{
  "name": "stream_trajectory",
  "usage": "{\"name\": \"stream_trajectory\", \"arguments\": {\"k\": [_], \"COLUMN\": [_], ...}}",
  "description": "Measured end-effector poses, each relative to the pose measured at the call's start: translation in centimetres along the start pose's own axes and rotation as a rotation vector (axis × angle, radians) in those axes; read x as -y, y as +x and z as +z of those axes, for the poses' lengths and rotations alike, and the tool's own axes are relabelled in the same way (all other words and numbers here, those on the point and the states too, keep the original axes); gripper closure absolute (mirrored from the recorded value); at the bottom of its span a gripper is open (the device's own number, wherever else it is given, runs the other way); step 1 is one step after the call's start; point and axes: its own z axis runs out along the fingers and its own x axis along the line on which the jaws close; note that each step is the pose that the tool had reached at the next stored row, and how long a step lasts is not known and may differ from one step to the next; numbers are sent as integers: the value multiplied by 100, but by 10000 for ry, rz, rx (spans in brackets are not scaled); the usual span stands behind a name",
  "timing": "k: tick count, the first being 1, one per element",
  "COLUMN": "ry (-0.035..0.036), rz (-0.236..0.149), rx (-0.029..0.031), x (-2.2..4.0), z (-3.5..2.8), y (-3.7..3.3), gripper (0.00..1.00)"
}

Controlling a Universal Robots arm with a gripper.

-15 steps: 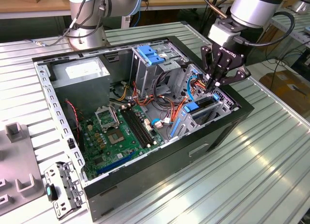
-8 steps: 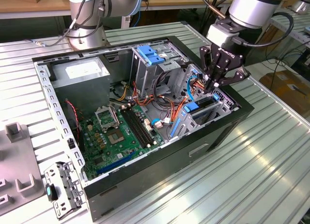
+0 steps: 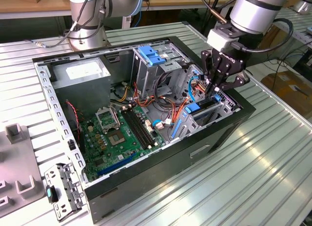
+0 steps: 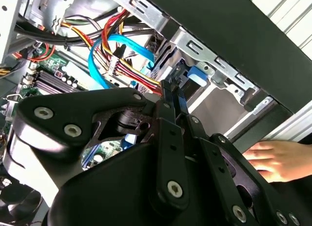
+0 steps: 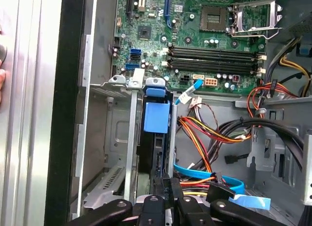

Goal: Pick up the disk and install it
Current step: 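Insert the first disk wire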

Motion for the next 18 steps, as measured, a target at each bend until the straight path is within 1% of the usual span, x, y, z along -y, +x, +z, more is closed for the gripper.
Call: {"name": "stream_trajectory", "arguments": {"k": [2,3,5,11,18], "ry": [-3,-3,-7,-31,-32], "rz": [60,76,158,755,784], "rx": [1,1,4,20,20], "x": [-3,-3,-4,-4,-3], "z": [2,3,4,13,33], "y": [45,51,53,53,46], "gripper": [84,84,84,84,84]}}
